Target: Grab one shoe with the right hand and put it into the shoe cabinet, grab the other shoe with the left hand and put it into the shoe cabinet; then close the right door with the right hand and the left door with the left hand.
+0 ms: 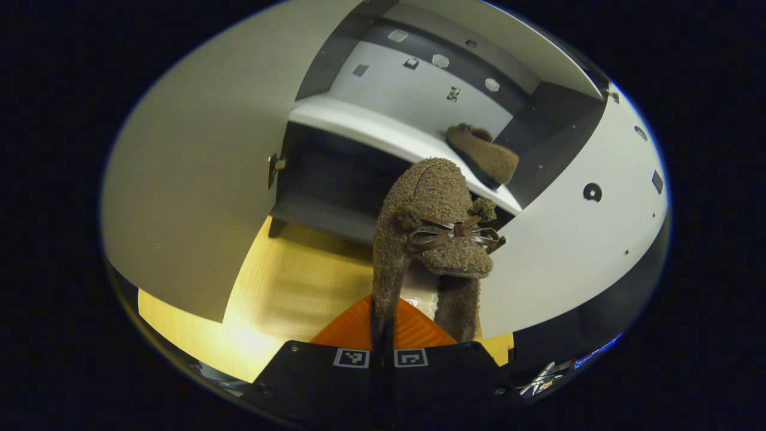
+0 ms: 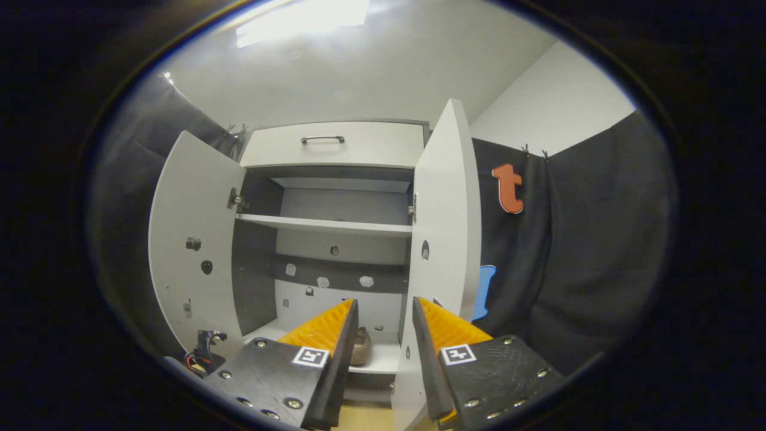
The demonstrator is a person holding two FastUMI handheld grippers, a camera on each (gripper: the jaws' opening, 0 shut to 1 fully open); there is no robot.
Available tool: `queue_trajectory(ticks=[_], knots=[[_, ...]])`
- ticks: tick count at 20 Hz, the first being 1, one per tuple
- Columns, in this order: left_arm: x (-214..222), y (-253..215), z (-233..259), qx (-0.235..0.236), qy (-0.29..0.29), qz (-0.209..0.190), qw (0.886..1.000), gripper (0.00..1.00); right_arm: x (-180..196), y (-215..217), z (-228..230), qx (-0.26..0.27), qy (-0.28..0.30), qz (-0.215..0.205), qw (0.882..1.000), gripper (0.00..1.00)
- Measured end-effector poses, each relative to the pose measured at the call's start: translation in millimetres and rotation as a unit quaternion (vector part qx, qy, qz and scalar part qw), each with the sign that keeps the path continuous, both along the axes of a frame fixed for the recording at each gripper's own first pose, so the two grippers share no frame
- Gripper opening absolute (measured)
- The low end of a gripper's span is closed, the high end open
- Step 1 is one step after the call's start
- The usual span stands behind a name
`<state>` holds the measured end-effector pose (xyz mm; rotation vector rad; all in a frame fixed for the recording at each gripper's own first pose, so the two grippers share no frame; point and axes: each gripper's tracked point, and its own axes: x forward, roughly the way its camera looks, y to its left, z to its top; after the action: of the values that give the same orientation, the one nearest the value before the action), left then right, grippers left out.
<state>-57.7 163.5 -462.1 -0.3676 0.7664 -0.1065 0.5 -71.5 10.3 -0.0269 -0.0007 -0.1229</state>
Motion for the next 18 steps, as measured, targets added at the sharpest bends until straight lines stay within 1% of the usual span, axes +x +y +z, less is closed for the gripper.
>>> queue_trajectory(ticks=[2,5,7,9,11,12,13,14,18], knots=[[5.8,1.6,-2.7,0.002,-0.028,0.002,1.0,0.01,-4.9,-2.9,4.3,0.008,-0.007,0.005,1.0,0.53],[6.6,0.8,-1.8,0.006,-0.053,0.006,0.999,0.01,-13.3,-9.7,13.1,0.019,-0.023,0.01,1.0,0.53],[6.8,1.8,-2.4,0.004,-0.068,0.01,0.998,0.01,-20.8,-17.5,20.3,0.025,-0.032,0.01,0.999,0.53],[7.9,4.6,-0.7,0.012,-0.085,0.011,0.996,0.01,-28.1,-27.5,25.5,0.029,-0.041,0.003,0.999,0.53],[11.3,4.3,-3.1,0.015,-0.101,0.011,0.995,0.01,-35.7,-42.8,29.3,0.031,-0.049,-0.012,0.998,0.54],[12.4,4.6,-5.1,0.015,-0.107,0.013,0.994,0.01,-39.5,-51.6,31.1,0.031,-0.053,-0.022,0.998,0.51],[13.9,4.5,-4.8,0.016,-0.111,0.015,0.994,0.01,-43.3,-59.8,30.4,0.03,-0.054,-0.033,0.998,0.53],[13.6,3.9,-5.9,0.018,-0.115,0.018,0.993,0.01,-47.3,-68.6,30.2,0.029,-0.055,-0.044,0.997,0.53],[12.6,6.2,-4.2,0.031,-0.112,0.02,0.993,0.01,-61.8,-101.6,32.3,0.024,-0.059,-0.09,0.994,0.53]])
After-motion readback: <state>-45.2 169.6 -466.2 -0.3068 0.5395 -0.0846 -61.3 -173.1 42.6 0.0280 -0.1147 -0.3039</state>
